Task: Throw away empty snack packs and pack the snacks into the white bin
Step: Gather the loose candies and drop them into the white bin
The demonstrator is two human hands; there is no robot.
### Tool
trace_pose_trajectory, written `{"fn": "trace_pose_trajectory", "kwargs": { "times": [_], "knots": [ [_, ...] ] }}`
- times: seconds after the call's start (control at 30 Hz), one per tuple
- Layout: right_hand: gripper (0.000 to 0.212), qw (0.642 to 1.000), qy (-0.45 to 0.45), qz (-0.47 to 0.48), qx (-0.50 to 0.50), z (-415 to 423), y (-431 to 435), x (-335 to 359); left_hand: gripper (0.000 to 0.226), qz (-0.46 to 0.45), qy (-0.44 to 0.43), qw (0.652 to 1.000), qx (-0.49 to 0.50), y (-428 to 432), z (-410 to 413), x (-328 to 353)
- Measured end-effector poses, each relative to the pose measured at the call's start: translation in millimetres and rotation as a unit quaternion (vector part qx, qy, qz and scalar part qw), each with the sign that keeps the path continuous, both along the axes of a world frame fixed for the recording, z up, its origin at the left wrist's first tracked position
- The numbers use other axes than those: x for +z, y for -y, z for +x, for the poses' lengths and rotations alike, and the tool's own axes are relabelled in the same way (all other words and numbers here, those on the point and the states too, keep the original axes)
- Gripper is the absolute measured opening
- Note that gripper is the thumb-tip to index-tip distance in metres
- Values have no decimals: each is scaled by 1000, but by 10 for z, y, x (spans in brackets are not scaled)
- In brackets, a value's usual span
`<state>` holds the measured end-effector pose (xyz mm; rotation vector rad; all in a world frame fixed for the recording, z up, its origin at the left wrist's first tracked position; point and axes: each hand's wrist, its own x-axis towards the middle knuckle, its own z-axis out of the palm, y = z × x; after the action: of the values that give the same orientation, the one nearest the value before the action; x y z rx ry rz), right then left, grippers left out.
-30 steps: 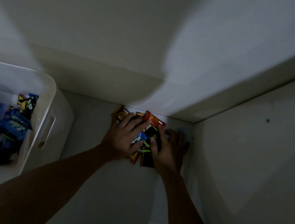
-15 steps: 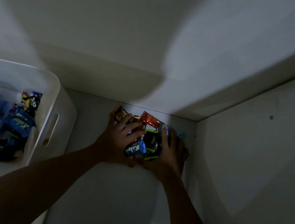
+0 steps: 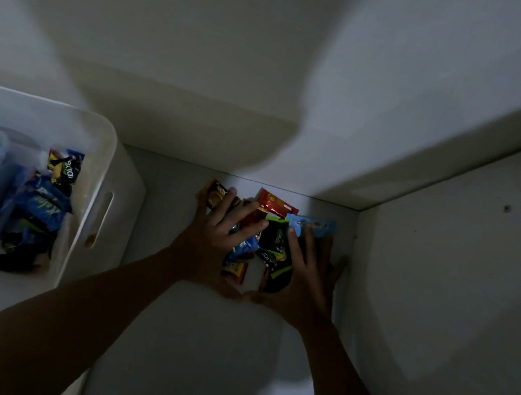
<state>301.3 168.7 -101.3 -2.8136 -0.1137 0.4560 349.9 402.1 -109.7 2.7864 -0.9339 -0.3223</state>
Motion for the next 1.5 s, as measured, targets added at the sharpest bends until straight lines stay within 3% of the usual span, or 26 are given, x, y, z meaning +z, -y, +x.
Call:
{"fn": "trace_pose_trajectory", "kwargs": {
  "times": [0.07, 0.17, 0.33, 0.53, 0.67, 0.9, 1.07, 1.2, 1.3, 1.4, 1.5],
  "knots": [
    [118, 1000, 8, -24, -14, 16, -43, -29, 134, 21, -6, 1000, -13, -5, 20, -12],
    [94, 998, 28, -48, -18, 104, -162, -20, 116, -9, 26, 999, -21, -25, 35, 0],
    [92, 993, 70, -58, 70, 452, -138, -56, 83, -84, 115, 990, 0, -38, 42, -21],
    [75, 990, 73, 8, 124, 589, -125, -135, 62, -97, 108, 989, 29, -33, 18, -59],
    [62, 987, 104, -2, 126, 563, -120, -179, 46, -128, 127, 982, 57, -4, 57, -65],
    [42, 979, 160, 10, 123, 509, -128, -167, 46, -127, 99, 985, 59, 95, 227, 29],
    [50, 980, 140, -22, 138, 426, -134, -141, 54, -130, 93, 982, 96, 36, 270, -12],
    [35, 981, 124, 13, 149, 332, -86, -117, 56, -99, 69, 986, 112, 47, 255, -8],
    [67, 988, 89, -28, 124, 242, -97, 6, 57, -111, 71, 984, 118, 70, 242, 16],
    [105, 997, 49, -51, 20, 102, -41, 53, 70, -114, 87, 984, 108, 64, 219, 0],
    [123, 998, 38, -42, -27, -79, -4, -2, 69, -101, 109, 984, 97, 63, 214, -29]
  ]
}}
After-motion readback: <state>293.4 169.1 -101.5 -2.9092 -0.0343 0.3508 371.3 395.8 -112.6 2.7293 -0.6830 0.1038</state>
